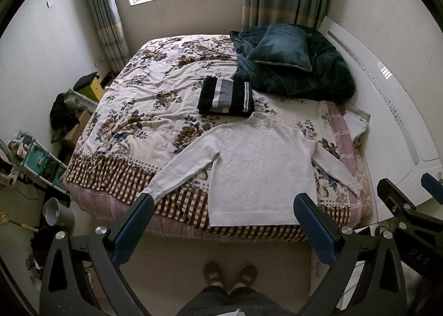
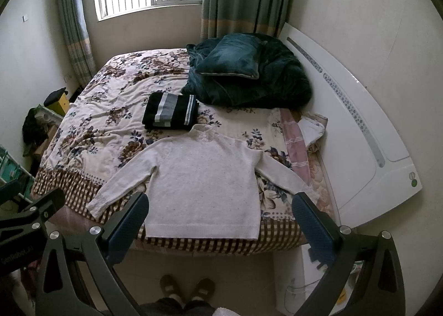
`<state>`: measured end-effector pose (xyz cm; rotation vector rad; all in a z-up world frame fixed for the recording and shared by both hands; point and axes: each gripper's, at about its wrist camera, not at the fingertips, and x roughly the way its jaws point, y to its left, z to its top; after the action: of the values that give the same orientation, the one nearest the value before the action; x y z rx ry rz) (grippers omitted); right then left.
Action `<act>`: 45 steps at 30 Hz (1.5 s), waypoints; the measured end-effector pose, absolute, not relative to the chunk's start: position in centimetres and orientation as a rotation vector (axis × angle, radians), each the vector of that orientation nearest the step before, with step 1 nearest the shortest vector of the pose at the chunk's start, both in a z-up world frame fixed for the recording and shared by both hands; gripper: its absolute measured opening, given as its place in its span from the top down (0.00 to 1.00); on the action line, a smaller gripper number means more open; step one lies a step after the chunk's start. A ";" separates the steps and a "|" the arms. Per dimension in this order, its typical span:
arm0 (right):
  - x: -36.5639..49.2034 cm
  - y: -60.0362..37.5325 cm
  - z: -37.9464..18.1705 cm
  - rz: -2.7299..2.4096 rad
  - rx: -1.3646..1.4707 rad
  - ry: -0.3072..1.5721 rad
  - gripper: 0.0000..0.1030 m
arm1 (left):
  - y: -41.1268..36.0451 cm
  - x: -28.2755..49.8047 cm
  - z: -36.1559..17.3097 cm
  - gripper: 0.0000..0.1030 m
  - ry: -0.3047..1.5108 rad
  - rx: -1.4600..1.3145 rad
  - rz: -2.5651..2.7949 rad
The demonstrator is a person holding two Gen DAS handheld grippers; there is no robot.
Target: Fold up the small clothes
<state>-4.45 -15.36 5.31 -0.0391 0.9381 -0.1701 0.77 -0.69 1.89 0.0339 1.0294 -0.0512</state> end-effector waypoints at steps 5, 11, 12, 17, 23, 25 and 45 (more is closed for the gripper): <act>-3.9 -14.9 5.5 -0.181 -0.031 0.950 0.00 | -1.0 1.2 2.0 0.00 1.013 0.038 -0.044; -1.8 -16.8 2.0 -0.274 0.048 0.952 0.00 | -2.5 6.3 -0.7 0.00 0.967 0.089 -0.014; -1.3 -17.5 1.1 -0.296 0.069 0.956 0.00 | -3.2 7.7 -1.7 0.00 0.970 0.102 -0.010; 2.2 -23.3 -5.2 -0.463 0.168 0.981 0.00 | -4.9 12.7 -7.9 0.00 1.019 0.130 -0.023; 6.9 -33.9 -15.5 -0.626 0.301 1.044 0.00 | -10.3 19.8 -15.9 0.00 1.100 0.158 -0.003; 8.2 -38.3 -19.4 -0.669 0.361 1.075 0.00 | -12.2 21.8 -18.4 0.00 1.115 0.175 0.007; 9.3 -74.5 -60.6 -1.082 1.216 0.914 0.17 | -27.1 36.9 -51.5 0.00 1.416 0.256 0.076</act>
<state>9.28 -74.54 -60.61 1.2156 0.9144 -1.0818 36.90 -27.08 -51.46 0.2558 1.4159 0.0762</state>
